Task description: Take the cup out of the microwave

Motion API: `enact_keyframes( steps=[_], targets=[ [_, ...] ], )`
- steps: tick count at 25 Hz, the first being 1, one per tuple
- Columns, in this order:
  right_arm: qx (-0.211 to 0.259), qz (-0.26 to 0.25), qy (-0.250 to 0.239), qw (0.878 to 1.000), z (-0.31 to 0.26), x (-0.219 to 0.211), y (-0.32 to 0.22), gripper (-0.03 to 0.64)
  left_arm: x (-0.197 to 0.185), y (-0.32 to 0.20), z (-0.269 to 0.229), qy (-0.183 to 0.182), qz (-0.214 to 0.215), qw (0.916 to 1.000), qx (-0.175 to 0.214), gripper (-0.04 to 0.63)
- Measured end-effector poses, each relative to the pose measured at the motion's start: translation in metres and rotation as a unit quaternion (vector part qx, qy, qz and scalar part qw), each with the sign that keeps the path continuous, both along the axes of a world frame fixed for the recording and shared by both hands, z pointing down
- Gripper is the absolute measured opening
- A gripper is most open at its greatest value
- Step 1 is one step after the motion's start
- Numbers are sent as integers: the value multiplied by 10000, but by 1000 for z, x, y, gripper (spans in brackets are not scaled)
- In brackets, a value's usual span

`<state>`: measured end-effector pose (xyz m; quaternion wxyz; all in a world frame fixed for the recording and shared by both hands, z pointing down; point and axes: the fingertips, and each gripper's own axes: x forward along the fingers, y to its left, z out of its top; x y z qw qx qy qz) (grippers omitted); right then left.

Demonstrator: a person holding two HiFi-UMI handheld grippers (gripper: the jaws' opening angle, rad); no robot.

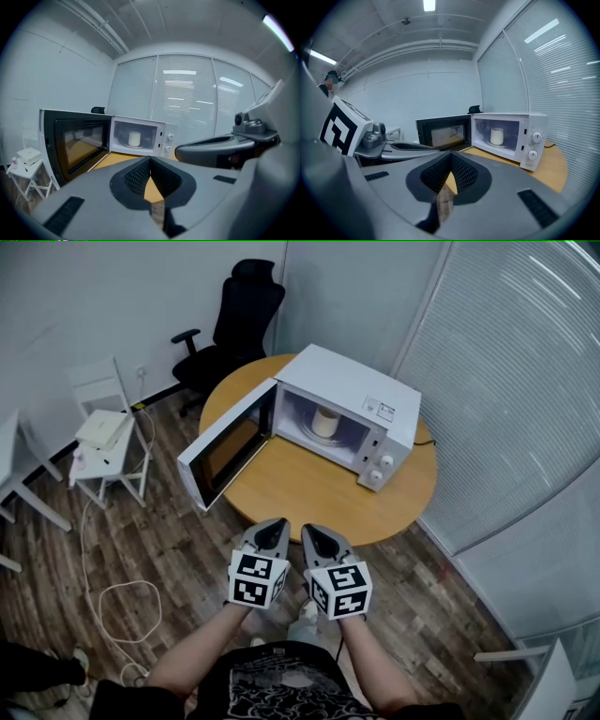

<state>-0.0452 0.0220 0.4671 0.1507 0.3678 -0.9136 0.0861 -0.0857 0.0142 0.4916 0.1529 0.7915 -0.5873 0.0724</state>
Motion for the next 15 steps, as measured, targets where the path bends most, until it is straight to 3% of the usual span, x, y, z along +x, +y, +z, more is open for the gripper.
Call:
enact_keyframes(
  steps=[15],
  targets=[
    [-190,-272,-38,9994,9,27,-125,15,29,-120,12,-34,-267,9993,-253,11]
  ],
)
